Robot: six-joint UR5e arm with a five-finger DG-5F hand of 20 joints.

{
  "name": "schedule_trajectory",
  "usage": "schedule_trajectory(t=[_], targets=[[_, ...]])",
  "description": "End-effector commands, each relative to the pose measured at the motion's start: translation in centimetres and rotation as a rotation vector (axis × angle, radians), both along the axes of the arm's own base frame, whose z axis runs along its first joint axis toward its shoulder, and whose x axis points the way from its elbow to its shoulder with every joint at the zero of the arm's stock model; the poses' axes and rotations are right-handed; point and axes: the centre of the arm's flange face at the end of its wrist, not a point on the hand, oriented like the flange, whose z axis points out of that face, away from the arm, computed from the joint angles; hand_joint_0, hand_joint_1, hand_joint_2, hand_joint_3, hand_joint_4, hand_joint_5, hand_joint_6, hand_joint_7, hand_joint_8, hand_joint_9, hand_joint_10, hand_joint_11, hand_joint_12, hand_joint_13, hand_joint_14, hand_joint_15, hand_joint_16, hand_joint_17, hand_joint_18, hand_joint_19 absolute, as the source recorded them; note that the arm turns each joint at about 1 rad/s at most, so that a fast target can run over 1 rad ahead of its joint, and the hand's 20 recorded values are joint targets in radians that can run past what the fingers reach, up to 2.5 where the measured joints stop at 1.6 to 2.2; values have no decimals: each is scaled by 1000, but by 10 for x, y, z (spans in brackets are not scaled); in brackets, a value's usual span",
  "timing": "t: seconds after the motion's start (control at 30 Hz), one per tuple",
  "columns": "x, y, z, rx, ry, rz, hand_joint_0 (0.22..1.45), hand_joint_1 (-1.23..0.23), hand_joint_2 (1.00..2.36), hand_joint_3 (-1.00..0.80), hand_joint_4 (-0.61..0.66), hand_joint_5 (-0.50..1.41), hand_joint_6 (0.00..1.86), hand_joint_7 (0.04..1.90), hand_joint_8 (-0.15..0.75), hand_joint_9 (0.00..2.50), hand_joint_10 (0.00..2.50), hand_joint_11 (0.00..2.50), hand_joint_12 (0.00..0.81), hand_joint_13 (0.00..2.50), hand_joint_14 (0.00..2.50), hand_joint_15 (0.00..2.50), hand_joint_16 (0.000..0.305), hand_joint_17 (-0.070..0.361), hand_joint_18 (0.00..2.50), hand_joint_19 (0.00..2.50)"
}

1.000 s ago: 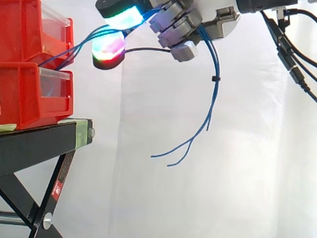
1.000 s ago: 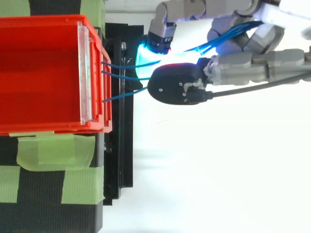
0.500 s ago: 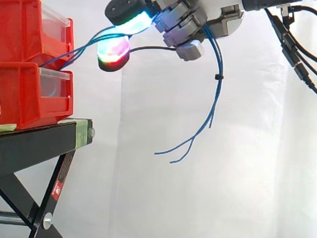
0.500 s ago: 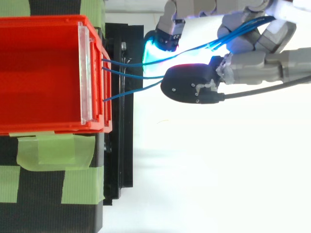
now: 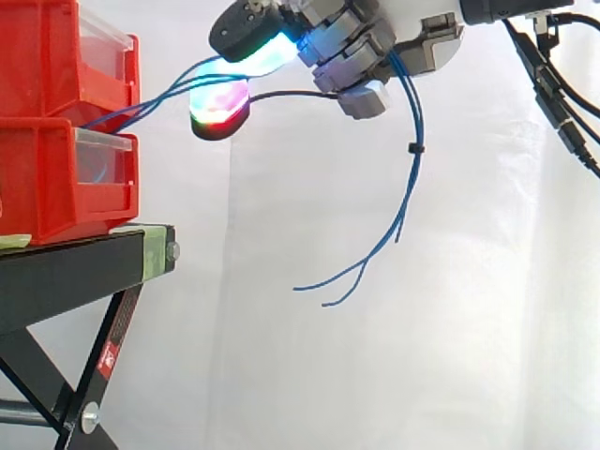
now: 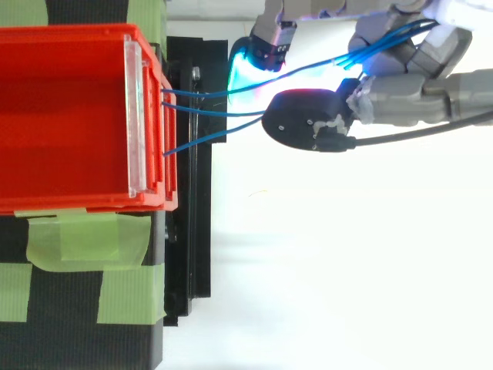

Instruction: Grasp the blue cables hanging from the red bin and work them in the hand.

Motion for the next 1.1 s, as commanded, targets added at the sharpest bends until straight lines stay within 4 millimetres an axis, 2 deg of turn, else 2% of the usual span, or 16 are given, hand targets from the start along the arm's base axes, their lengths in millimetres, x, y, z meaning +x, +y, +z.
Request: schedule_trajectory(t=[0.0,0.37,0.7,1.0,1.07], targets=[[0,0,0,0,0,2,1011,-701,1493,551,46,287,12,1107,510,1913,2500,2500,704,2067,2500,2079,209,157,2425,764],[-4,-4,9,1,-9,1,1052,-701,1517,565,6,253,12,1115,510,1913,2500,2500,704,2067,2500,2079,209,157,2425,764],[-5,-4,8,1,-7,4,1075,-691,1527,570,11,292,11,1143,510,1913,2500,2500,704,2067,2500,2079,209,157,2425,764],[-4,-5,7,-1,-5,4,1128,-667,1623,457,14,285,10,1127,510,1913,2500,2500,704,2067,2500,2079,209,157,2425,764],[-4,-4,8,-14,-3,11,1135,-669,1603,472,7,284,10,1130,510,1913,2500,2500,704,2067,2500,2079,209,157,2425,764]])
